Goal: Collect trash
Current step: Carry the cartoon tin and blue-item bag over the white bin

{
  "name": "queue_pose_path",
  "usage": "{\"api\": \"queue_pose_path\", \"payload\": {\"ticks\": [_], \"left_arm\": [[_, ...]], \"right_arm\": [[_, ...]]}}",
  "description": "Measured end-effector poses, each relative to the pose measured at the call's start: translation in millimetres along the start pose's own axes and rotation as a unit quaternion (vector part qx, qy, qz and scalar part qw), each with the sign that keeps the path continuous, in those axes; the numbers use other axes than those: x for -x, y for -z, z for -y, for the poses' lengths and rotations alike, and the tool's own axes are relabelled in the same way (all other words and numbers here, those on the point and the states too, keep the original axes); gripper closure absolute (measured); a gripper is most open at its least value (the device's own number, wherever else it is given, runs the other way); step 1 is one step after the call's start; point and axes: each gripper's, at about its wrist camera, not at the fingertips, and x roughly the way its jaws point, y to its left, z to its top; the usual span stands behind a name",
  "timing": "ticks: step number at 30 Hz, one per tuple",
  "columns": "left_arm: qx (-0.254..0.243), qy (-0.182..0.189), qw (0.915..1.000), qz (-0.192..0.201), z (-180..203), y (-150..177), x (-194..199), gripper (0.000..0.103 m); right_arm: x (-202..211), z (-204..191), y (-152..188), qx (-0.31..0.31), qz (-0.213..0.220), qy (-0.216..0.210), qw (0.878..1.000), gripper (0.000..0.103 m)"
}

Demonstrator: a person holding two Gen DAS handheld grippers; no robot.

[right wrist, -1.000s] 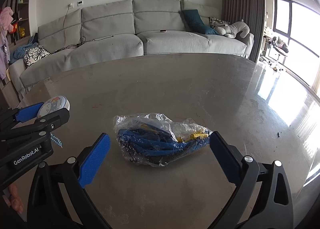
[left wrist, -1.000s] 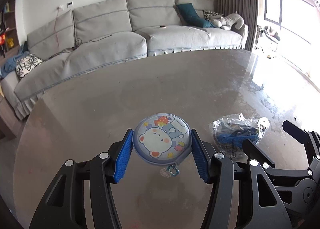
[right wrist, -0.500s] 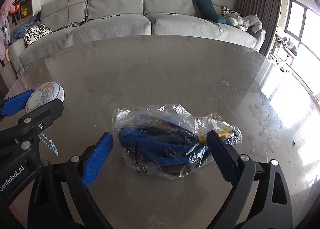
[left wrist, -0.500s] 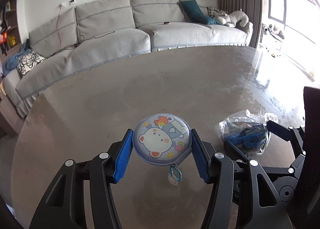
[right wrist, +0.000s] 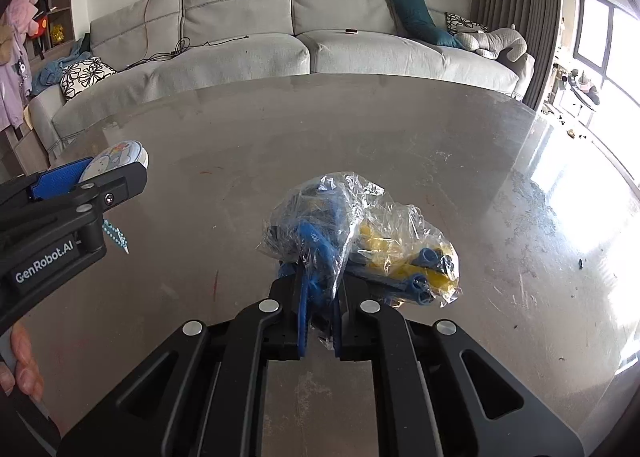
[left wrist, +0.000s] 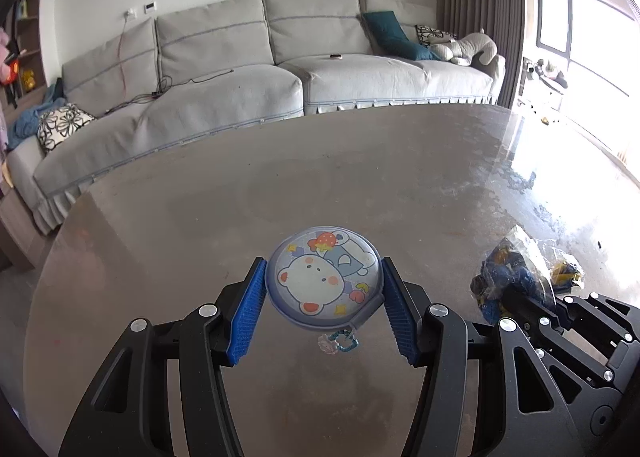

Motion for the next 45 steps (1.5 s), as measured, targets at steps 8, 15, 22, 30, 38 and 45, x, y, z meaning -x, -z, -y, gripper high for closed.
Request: {"api": "queue_pose_path", "payload": {"ticks": [8,15,22,30,38,45], "left_arm": [[-0.017,0.030,0.9993,0.013,11,9,23,0.047],[-0.037,0.093,0.9950,0.004,36,28,44,0.047],[-0.094,0.160,0.9826,0.001,87,55,75,0.047],[-0.168,0.222,0.9603,-0.012,152,92,100,0.047],[-0.223,0.243,0.9440,-0.009,199,119,120,0.047],[-0.271,0.268,0.9245,-0.018,233,152,136,0.047]], "right_arm": [[77,10,9,-0.013,0.058,-0.003,0.998,0.093],[142,30,38,-0.045,0.094,0.011,0.995,0.092],[186,52,81,-0.081,0.111,0.050,0.989,0.092],[218,78,134,-0.115,0.111,0.095,0.983,0.092],[235,107,181,-0.155,0.102,0.122,0.975,0.092],[244,120,209,-0.176,0.094,0.133,0.971,0.091]]}}
